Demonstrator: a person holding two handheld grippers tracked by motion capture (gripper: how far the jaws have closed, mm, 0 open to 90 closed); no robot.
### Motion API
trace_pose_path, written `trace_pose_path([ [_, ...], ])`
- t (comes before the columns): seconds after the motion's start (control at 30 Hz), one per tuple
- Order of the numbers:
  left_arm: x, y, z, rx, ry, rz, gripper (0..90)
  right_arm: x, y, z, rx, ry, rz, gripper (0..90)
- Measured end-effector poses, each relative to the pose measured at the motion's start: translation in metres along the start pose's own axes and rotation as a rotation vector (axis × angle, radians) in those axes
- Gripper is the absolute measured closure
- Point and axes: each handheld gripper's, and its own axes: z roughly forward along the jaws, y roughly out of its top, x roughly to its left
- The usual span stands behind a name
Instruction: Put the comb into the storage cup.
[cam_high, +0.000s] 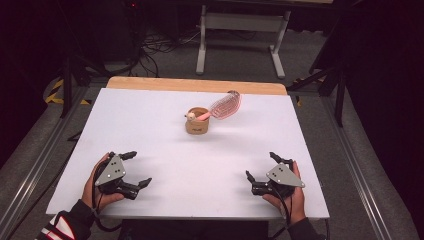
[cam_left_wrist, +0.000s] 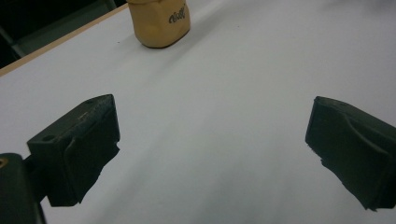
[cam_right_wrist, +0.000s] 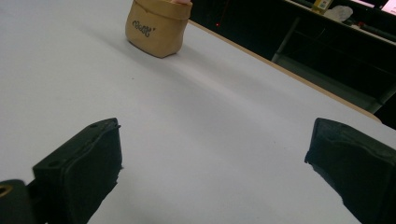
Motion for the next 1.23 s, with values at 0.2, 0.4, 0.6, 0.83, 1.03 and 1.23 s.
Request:
trace_pose_path([
  [0.2, -0.0017, 0.0009, -0.0025, -0.003, 0.001, 0.011, 4.1, 0.0025, 0.002, -0.0009, -0.003, -0.003, 0.003, 3.7],
  [0.4, 0.0005, 0.0008, -0.0004, 0.001, 0.0, 0.009, 4.1, 0.0077, 0.0028, 0.0021, 0.007, -0.005, -0.034, 3.6],
  [0.6, 0.0031, -0.0003, 0.0002, 0.002, 0.003, -0.003, 4.1, 0.0047, 0.0016, 0.0042, 0.006, -0.018, -0.01, 3.6],
  [0.83, 0.0045, -0.0029, -0.0018, 0.004, 0.01, -0.013, 4.2, 0.0036, 0.0027, 0.0078, 0.003, -0.009, -0.008, 3.7],
  [1.03, 0.0029, -0.0014, -0.0007, 0.005, 0.008, -0.009, 4.2, 0.005, 0.0029, 0.0056, 0.0, -0.015, -0.018, 3.7],
  [1.23, 0.0023, -0.0019, -0.002, 0.005, 0.01, -0.013, 4.3, 0.0023, 0.0021, 0.0062, -0.006, -0.013, 0.011, 3.6],
])
